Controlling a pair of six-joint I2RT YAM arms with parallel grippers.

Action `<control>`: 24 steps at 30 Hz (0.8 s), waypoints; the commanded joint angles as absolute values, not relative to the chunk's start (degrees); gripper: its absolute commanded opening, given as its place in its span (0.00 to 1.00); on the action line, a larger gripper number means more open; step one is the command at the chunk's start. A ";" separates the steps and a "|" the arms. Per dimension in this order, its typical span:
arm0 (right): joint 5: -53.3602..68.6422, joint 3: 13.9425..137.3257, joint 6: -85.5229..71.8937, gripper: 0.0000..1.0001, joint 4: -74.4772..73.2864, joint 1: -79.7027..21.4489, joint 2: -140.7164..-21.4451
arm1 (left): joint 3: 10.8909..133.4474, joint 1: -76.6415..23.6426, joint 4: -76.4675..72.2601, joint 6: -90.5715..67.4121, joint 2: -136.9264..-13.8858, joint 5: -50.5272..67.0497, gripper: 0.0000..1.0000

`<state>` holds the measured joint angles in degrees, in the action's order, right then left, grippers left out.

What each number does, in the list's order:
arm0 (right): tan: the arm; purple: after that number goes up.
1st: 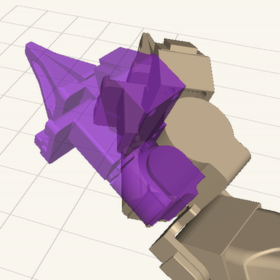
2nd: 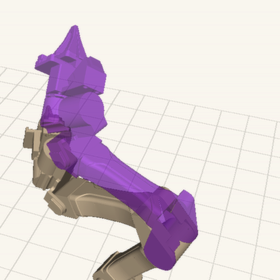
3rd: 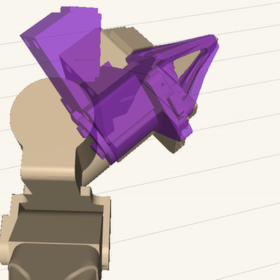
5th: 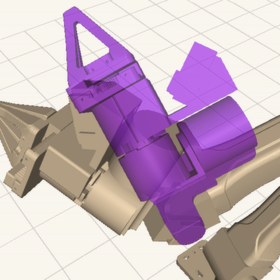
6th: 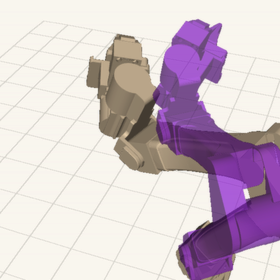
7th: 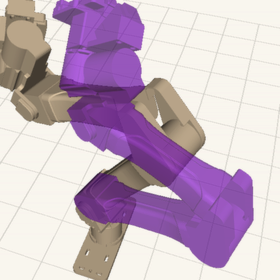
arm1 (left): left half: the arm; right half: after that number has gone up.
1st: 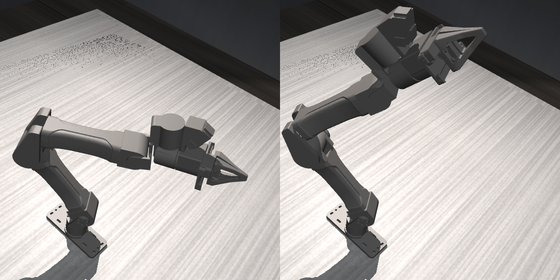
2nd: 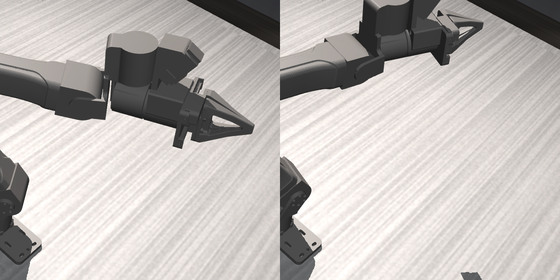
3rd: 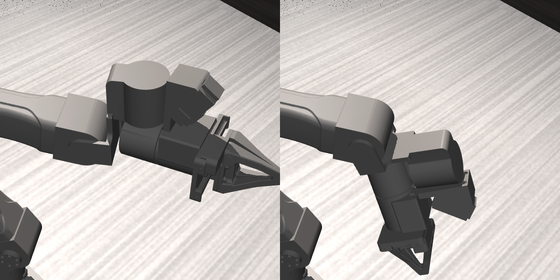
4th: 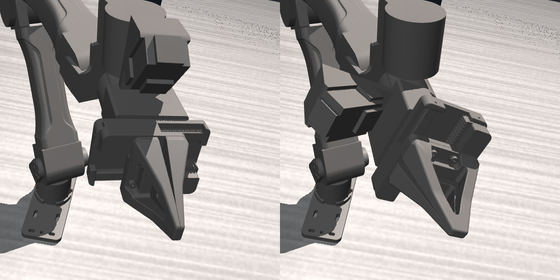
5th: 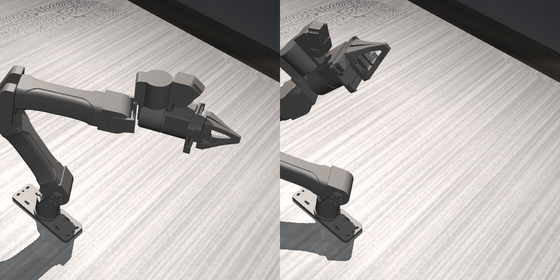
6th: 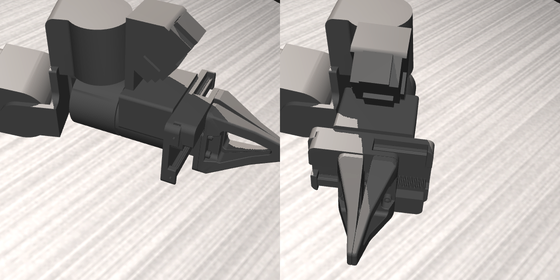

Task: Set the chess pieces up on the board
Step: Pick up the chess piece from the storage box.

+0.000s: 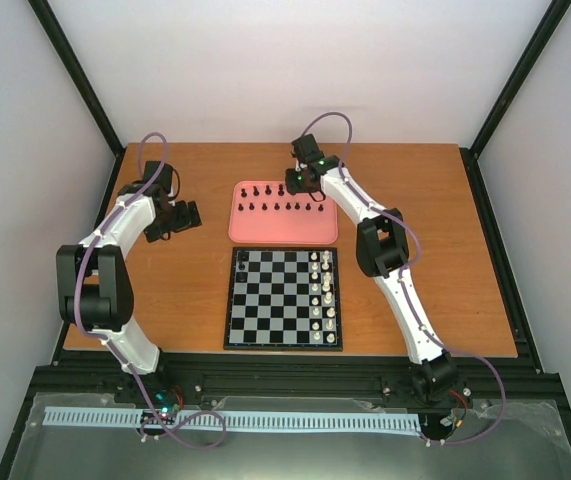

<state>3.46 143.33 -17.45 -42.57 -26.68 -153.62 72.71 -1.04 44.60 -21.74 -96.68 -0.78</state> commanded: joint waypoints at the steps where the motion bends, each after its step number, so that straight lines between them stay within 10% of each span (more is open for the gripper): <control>1: 4.34 145.28 -18.24 0.43 -41.99 -26.28 -155.30 | 74.88 -1.02 44.42 -21.50 -97.60 -0.02 1.00; 12: 4.26 145.28 -17.45 0.13 -41.99 -26.19 -154.44 | 75.14 -1.00 44.30 -21.66 -98.01 0.35 1.00; 24: 3.45 139.08 -13.44 0.03 -43.96 -26.37 -143.33 | 75.31 -1.05 44.43 -21.58 -97.79 -0.06 1.00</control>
<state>3.66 142.21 -15.75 -43.55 -26.63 -153.14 72.93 -1.04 44.60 -21.76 -97.58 -0.19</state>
